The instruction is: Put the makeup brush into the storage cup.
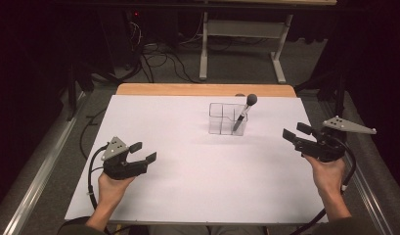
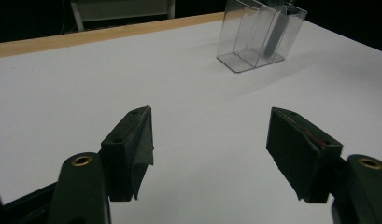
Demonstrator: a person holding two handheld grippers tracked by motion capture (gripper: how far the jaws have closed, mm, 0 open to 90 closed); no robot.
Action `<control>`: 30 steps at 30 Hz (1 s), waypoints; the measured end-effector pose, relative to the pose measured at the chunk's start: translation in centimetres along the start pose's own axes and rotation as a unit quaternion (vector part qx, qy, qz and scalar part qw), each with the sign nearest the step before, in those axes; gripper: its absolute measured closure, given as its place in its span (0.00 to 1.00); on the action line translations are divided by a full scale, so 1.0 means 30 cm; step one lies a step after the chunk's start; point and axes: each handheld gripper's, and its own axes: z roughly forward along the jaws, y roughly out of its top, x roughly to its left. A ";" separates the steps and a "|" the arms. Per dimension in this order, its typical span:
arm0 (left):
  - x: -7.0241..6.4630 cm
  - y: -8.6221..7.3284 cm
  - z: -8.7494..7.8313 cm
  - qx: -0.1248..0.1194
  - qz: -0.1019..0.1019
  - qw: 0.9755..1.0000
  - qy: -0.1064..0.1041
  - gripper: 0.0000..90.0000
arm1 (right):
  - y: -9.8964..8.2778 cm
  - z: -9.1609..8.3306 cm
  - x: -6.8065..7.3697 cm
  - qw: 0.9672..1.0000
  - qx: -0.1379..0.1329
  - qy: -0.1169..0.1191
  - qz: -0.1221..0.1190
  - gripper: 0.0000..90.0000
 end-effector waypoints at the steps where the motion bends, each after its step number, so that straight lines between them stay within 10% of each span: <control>1: 0.000 0.000 0.000 0.000 0.000 1.000 0.000 0.35 | -0.003 -0.002 0.003 1.000 0.003 -0.002 -0.002 0.41; 30: 0.000 0.000 -0.002 -0.003 -0.003 1.000 0.000 0.35 | -0.096 -0.006 0.042 1.000 -0.004 0.005 -0.018 0.38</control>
